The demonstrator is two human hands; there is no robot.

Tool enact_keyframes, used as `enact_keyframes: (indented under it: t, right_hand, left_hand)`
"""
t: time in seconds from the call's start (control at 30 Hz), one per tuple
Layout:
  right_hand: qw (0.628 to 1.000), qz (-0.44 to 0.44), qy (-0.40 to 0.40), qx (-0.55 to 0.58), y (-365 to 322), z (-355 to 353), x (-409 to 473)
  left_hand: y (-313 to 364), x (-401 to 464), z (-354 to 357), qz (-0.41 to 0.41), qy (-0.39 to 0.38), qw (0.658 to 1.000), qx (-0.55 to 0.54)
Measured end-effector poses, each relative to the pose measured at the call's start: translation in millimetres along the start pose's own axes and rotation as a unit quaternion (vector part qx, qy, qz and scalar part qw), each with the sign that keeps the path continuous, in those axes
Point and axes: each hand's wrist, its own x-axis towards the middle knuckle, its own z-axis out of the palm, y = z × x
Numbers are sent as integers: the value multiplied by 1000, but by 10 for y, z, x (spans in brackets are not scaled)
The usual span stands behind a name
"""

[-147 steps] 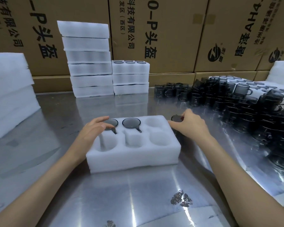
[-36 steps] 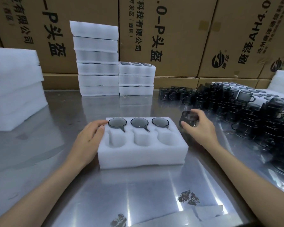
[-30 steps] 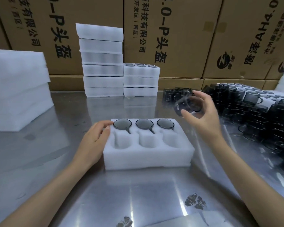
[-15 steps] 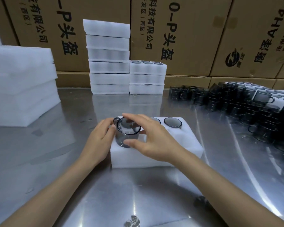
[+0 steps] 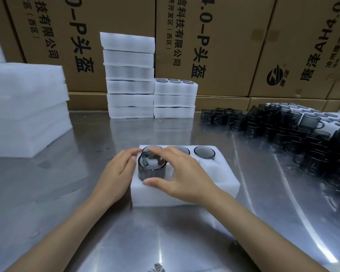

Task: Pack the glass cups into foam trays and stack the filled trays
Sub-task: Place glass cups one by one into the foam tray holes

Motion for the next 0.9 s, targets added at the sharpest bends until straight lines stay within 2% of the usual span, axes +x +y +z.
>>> enact_keyframes:
  t: [0.17,0.27,0.37,0.43,0.7,0.9]
  right_hand:
    - [999,-7,-3,-35,19,-26,-50]
    - [998,-27,-19,-60,20,-47,-99]
    - [995,-38,-32,-91,-2,-37,-113]
    - [994,-30,-41,-98,-8,-41,-99]
    - [976,-16,-111,-187,-26,19,-83]
    - [978,-11,-107,-181,1,40,-95]
  left_hand:
    - [140,-44,-116,48,40,998,23]
    - [266,-143,-239,136,52,988,45]
    - [342,-273,-292,244,34,963,112]
    - [365,-324,-267,280,23,948,148]
    - [317,-377,-199,275,2,940,202]
    - [299,-371,-195,269,1,942,199]
